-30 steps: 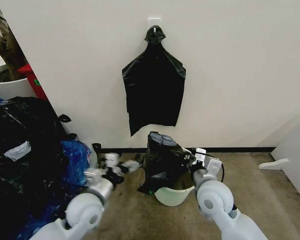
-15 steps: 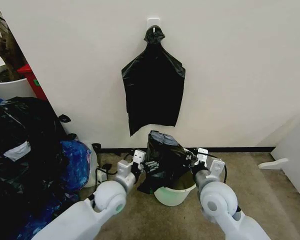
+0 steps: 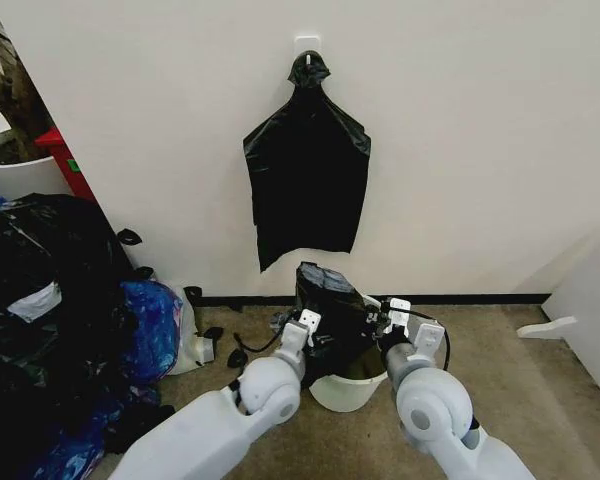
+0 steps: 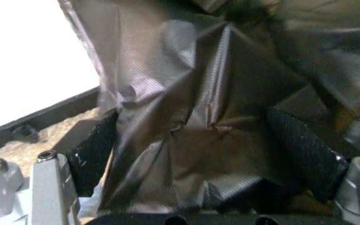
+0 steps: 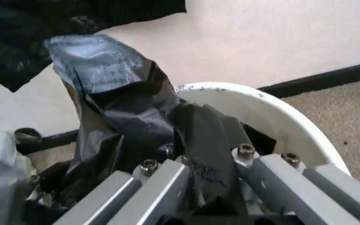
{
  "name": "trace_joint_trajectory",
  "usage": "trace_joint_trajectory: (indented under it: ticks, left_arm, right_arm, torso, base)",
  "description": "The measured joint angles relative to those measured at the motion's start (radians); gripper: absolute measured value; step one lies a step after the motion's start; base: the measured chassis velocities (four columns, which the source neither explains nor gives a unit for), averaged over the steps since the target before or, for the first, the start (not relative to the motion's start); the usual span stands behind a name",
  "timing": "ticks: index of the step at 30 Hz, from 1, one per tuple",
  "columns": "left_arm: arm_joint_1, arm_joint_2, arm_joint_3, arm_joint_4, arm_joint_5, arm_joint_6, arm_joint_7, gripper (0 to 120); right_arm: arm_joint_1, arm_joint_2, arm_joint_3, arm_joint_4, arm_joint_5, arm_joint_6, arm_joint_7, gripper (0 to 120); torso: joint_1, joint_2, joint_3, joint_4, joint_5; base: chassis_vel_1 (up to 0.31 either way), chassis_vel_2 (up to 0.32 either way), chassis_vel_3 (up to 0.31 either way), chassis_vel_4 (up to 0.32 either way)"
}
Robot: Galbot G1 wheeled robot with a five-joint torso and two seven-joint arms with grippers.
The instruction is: Place the garbage bag over the trash bin.
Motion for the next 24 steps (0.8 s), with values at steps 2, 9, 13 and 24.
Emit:
trace_joint_trajectory:
  ticks: [2, 9, 13, 24]
  left_arm:
    - [-0.013, -0.008, 0.002, 0.024, -0.001, 0.012, -0.015, 91]
    - [-0.04, -0.013, 0.004, 0.079, -0.012, 0.032, -0.022, 78]
    - [-0.047, -0.015, -0.002, 0.089, -0.051, 0.041, -0.022, 63]
    - [-0.017, 0.027, -0.061, 0.043, -0.136, 0.025, -0.022, 22]
  right_arm:
    - [-0.002, 0.001, -0.002, 0.0, -0.005, -0.001, -0.002, 0]
    - [-0.001, 0.005, -0.003, -0.003, -0.014, -0.001, -0.004, 0]
    - [0.002, 0.007, 0.002, -0.005, -0.021, -0.002, -0.004, 0]
    - [0.002, -0.019, 0.0, -0.005, -0.041, 0.007, -0.007, 0]
  torso:
    - [0.0, 0.0, 0.0, 0.0, 0.0]
    - [0.0, 0.0, 0.0, 0.0001, -0.0001]
    - [0.0, 0.0, 0.0, 0.0001, -0.0002]
    - [0.0, 0.0, 0.0, -0.0001, -0.0006]
  base:
    - [0.0, 0.0, 0.0, 0.0]
    - [0.0, 0.0, 0.0, 0.0]
    - [0.0, 0.0, 0.0, 0.0]
    - [0.0, 0.0, 0.0, 0.0]
